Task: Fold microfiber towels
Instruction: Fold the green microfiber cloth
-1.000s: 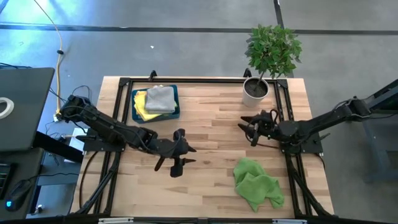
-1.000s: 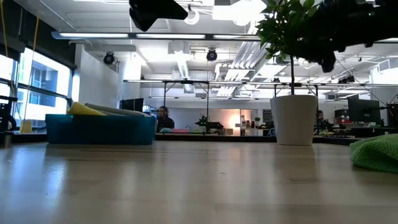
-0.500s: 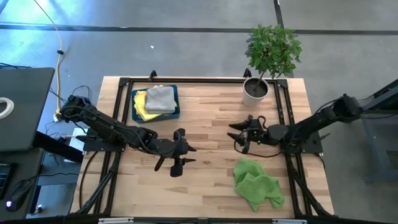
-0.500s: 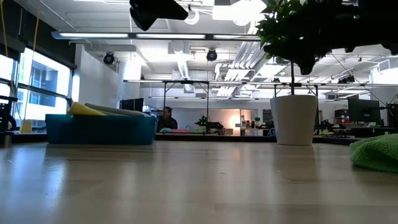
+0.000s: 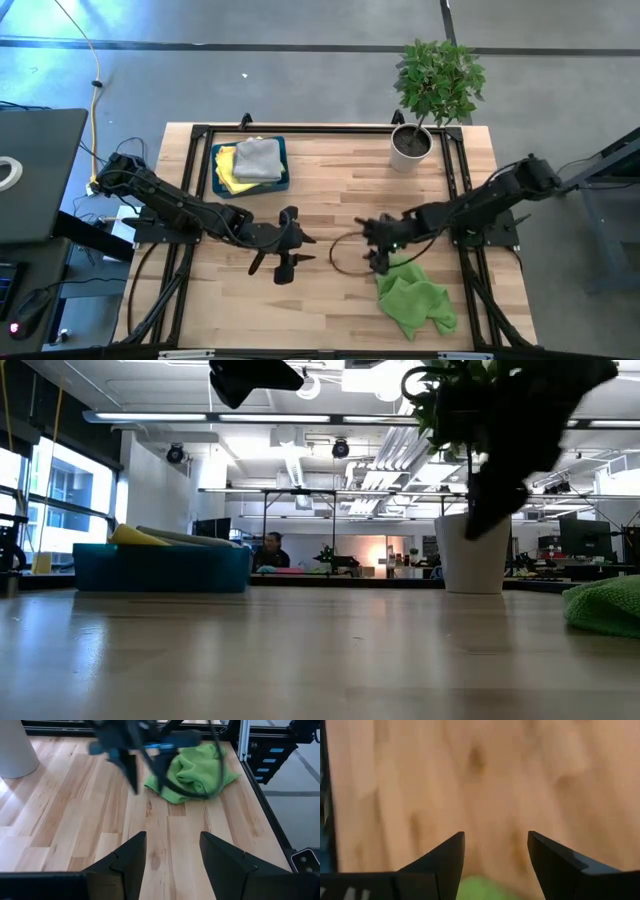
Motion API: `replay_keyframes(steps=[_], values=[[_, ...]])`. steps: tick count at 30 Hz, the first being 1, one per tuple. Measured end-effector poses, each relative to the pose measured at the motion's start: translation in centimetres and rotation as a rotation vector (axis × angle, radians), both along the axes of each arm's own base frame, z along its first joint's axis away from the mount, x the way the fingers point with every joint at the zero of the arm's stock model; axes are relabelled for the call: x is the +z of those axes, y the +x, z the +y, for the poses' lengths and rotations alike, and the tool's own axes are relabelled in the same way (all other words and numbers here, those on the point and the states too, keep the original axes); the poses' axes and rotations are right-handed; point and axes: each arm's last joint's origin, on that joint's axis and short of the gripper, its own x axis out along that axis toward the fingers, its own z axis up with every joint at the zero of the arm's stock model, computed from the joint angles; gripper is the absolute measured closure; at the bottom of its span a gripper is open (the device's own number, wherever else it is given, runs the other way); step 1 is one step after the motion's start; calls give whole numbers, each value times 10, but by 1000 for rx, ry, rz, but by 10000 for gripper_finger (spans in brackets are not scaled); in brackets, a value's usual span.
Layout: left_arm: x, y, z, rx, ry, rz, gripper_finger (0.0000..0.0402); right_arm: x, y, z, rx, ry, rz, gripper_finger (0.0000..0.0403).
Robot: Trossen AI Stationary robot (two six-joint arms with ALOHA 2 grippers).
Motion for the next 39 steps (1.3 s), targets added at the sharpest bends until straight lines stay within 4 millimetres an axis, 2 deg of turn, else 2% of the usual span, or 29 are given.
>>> replay_keyframes(steps=[5,10,17,21,26,29,35,39], values=[[0,0,0,0,1,4,228,1,4,26,98,55,115,194],[-1,0,0,0,2,9,228,-1,2,46,26,112,156,194],[-1,-1,0,-1,4,19,228,-11,-20,77,-62,364,443,194],[-2,-1,0,-3,4,22,228,-12,-34,93,-116,408,545,194],[-2,-1,0,-3,4,22,228,-19,-48,100,-136,245,534,194],[-2,-1,0,-4,4,23,228,-28,-50,101,-104,123,520,194],[-2,-1,0,-7,10,23,228,-51,-43,100,43,-57,503,194],[-2,-1,0,-7,10,23,228,-59,-29,92,59,-193,398,194]])
